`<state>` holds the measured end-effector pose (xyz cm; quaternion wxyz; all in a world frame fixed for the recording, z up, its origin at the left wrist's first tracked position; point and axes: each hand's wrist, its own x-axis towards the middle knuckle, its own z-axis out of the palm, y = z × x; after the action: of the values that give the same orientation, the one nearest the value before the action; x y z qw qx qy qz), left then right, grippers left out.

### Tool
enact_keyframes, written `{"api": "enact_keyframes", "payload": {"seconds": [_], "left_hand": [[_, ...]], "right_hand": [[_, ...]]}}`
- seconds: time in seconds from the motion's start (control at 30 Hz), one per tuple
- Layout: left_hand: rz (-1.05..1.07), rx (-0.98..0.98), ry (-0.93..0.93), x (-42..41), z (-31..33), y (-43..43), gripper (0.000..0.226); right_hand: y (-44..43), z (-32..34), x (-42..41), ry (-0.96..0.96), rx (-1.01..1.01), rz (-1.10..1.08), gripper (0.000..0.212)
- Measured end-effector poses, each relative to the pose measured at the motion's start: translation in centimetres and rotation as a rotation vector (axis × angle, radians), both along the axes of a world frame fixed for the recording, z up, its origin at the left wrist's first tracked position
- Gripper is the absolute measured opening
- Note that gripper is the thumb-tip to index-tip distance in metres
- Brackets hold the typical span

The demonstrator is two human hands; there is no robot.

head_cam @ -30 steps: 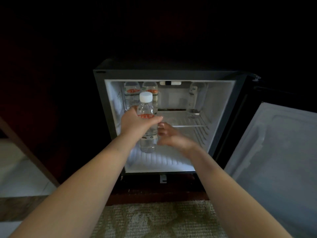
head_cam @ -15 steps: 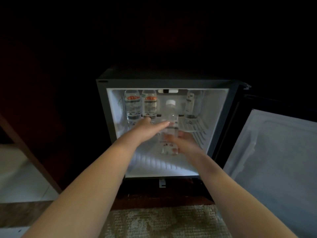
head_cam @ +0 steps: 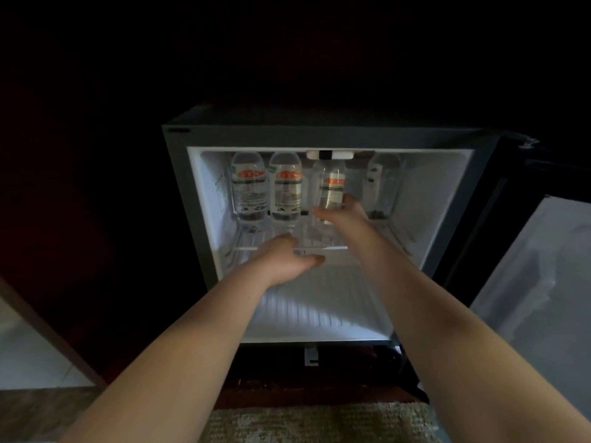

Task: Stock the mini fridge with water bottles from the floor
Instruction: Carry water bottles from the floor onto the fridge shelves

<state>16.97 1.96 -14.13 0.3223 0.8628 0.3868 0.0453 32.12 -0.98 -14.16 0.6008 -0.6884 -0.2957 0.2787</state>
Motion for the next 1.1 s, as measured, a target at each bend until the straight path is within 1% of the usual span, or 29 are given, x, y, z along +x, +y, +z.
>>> {"api": "enact_keyframes", "payload": {"seconds": [0.07, 0.17, 0.23, 0.33, 0.37, 0.47, 0.53, 0.63, 0.67, 0.83, 0.97, 1.1], "left_hand": [[0.009, -0.001, 0.008, -0.1, -0.4, 0.6, 0.072], [0.000, -0.007, 0.038, -0.3, -0.7, 1.0, 0.068], [-0.020, 0.005, 0.073, -0.3, -0.9, 1.4, 0.070], [-0.035, 0.019, 0.107, -0.5, -0.8, 1.6, 0.081], [-0.033, 0.015, 0.115, -0.5, -0.8, 1.7, 0.082], [-0.012, -0.025, 0.095, -0.4, -0.7, 1.8, 0.078], [-0.004, -0.040, 0.093, -0.2, -0.7, 1.8, 0.079], [-0.010, -0.033, 0.132, -0.2, -0.7, 1.8, 0.088], [-0.008, -0.031, 0.137, -0.2, -0.9, 1.9, 0.089], [0.007, -0.040, 0.125, -0.3, -1.0, 2.0, 0.092], [0.004, -0.008, 0.120, -0.4, -1.1, 1.7, 0.090], [0.015, -0.014, 0.096, -0.3, -1.1, 1.8, 0.089]], "right_hand": [[1.0, -0.4, 0.5, -0.025, 0.032, 0.002, 0.055], [2.3, -1.9, 2.3, -0.026, 0.070, 0.028, 0.070], [2.1, -1.5, 1.6, -0.026, 0.091, 0.032, 0.065], [2.3, -1.5, 1.3, -0.025, 0.110, 0.048, 0.053], [2.6, -1.7, 1.4, -0.033, 0.115, 0.058, 0.051], [3.4, -2.1, 1.4, -0.037, 0.148, 0.071, 0.054], [3.4, -2.5, 1.3, -0.048, 0.136, 0.076, 0.061], [3.2, -2.8, 1.2, -0.091, 0.099, 0.087, 0.077], [3.0, -2.9, 1.1, -0.104, 0.091, 0.092, 0.078], [2.4, -2.2, 1.4, -0.258, 0.024, 0.058, 0.074], [2.5, -1.7, 2.1, -0.360, -0.030, 0.041, 0.074], [2.3, -2.1, 2.1, -0.342, -0.016, 0.015, 0.081]]}}
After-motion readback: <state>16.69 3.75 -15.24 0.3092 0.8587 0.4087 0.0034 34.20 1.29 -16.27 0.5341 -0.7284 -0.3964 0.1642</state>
